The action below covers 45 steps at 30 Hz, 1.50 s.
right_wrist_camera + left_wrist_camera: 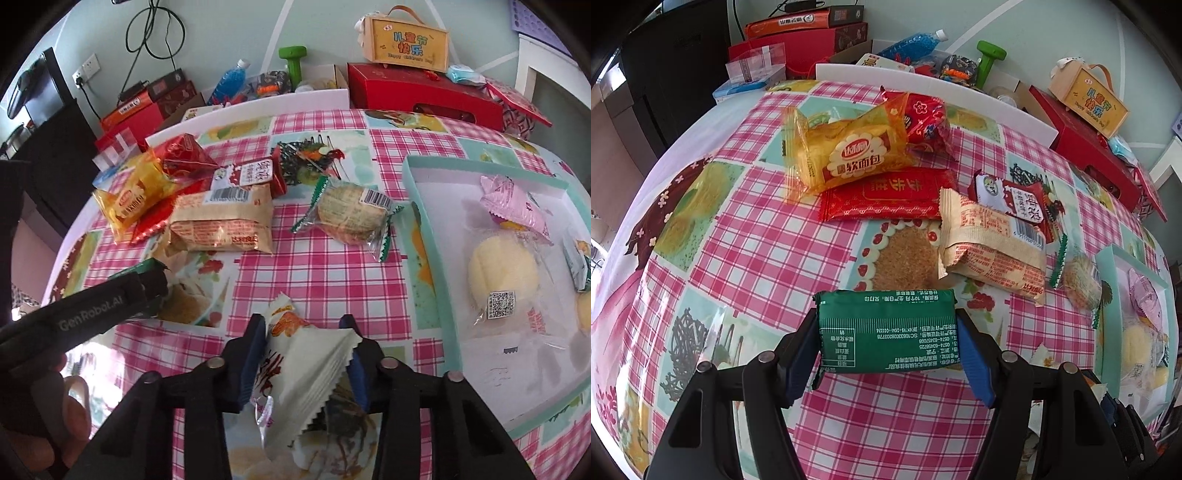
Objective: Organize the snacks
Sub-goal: 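Carry the green packet and white packet over the teal tray with both tools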
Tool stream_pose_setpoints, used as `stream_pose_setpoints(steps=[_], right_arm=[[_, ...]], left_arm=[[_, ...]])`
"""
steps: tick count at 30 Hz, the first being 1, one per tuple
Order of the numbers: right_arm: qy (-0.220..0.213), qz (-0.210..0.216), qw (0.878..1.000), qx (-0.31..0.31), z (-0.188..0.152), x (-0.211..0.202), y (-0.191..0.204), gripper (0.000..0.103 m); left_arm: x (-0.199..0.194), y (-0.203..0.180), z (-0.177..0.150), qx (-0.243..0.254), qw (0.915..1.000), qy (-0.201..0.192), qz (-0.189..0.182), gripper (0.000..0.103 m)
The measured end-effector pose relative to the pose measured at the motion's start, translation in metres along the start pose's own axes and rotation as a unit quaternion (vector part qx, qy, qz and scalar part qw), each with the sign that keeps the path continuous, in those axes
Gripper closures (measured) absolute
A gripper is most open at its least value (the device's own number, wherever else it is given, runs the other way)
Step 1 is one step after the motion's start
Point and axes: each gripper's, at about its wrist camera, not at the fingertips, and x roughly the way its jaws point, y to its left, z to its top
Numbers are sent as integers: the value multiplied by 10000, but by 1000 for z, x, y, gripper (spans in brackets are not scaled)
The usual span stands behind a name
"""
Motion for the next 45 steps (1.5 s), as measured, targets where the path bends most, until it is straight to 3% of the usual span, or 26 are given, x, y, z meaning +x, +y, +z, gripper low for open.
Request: stream_pose_setpoints(steps=[6,17,35,45], right_arm=[[-195,409,9989,74,2,-11,0,75],[-448,795,9958,88,5,-25,3,82],[-1133,812,9894,418,16,-61,-20,82],[-1757,452,9783,998,24,-99,-73,82]], left_arm=[[-2,-2,0,6,10000,0,16,32],[-8,-4,0,-5,10000,-97,-2,32],[-45,-22,4,76,9979,-598,-222,32],[-70,-67,3,518,9928,-933,-535,32]])
